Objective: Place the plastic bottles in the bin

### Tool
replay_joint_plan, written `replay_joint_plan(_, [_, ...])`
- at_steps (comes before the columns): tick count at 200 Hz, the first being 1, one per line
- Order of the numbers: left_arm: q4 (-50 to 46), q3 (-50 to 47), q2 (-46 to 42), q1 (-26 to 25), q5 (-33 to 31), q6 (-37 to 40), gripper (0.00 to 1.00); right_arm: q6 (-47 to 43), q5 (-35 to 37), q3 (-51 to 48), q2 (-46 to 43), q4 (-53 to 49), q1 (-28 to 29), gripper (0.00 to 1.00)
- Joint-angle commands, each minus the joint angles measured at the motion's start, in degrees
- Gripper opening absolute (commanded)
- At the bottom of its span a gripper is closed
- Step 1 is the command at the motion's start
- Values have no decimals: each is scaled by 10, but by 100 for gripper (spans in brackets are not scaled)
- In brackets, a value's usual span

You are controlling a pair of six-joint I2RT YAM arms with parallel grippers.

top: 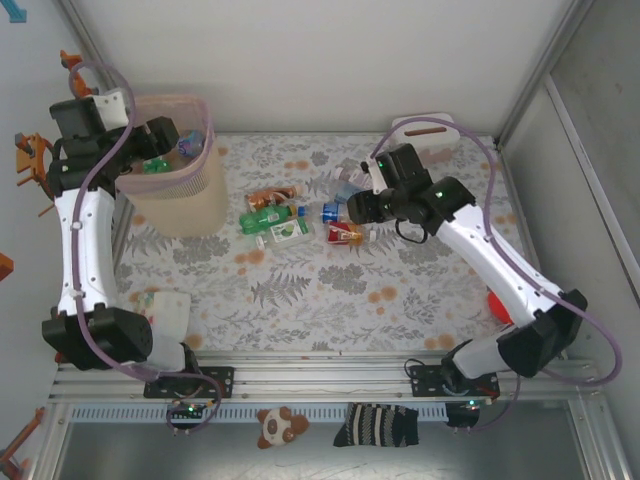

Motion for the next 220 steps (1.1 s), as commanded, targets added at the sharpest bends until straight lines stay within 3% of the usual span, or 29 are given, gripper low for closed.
replay_joint_plan(1, [45,-37,-33,-6,89,-57,78,-47,-5,23,31,-33,-11,59])
replay_joint_plan(42, [69,-99,-84,-48,114,-82,78,-107,7,20,81,-37,-17,59])
replay_joint_plan(82, [88,-146,-111,-86,108,-91,78,-232,-4,-22,106,-20,-39,58])
replay_joint_plan(131, [122,-177,-114,-93,111,-109,78,-423,-85,-81,132,38,-125,57])
replay_joint_plan(162, [154,-193,-113,-94,108,-114,78,-568,-90,-80,169,26,-131,57])
replay_joint_plan(220, [186,-210,-114,-97,119,-137,77,-647,-96,-47,242,40,-140,58])
